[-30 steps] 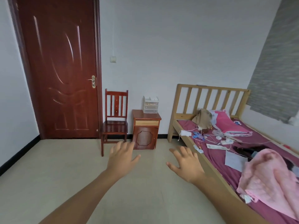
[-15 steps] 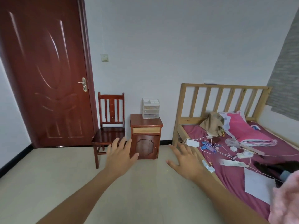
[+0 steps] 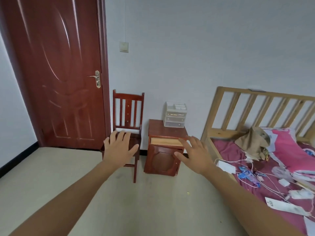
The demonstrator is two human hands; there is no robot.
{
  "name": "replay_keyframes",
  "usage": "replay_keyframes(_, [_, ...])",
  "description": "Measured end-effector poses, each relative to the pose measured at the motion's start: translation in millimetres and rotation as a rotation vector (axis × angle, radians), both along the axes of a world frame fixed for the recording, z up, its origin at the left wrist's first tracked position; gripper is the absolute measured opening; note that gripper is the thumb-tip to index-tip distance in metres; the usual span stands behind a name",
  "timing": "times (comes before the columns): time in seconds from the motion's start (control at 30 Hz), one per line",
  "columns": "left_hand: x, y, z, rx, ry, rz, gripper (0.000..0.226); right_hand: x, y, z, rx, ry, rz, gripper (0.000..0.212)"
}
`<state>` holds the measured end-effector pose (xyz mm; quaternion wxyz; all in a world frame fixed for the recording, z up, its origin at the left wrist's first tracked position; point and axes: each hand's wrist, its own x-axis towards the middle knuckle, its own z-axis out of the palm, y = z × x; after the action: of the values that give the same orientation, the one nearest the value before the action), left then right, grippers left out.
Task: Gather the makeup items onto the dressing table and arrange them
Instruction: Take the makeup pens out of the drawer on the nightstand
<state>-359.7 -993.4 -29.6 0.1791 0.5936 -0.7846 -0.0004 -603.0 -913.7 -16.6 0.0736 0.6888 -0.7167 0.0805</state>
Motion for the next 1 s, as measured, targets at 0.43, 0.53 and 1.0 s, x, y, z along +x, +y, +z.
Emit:
replay_keyframes(0.43, [-92,-201,-41,0.068,0.071,-0.049,0.077,-80,-205,-31,0.160,0.048,-0.065,0.074])
replay_keyframes(0.53, [-121,-260,-44,0.062,0.050,-0.055,0.060,-115,-256,-34,0.119,0.044,-0.068,0.098])
replay_keyframes(1.0, [-259,-465,-50,0.108,0.245,-0.078,0.055,-250,-449,-51,0.163,0.088,-0.099,0.095])
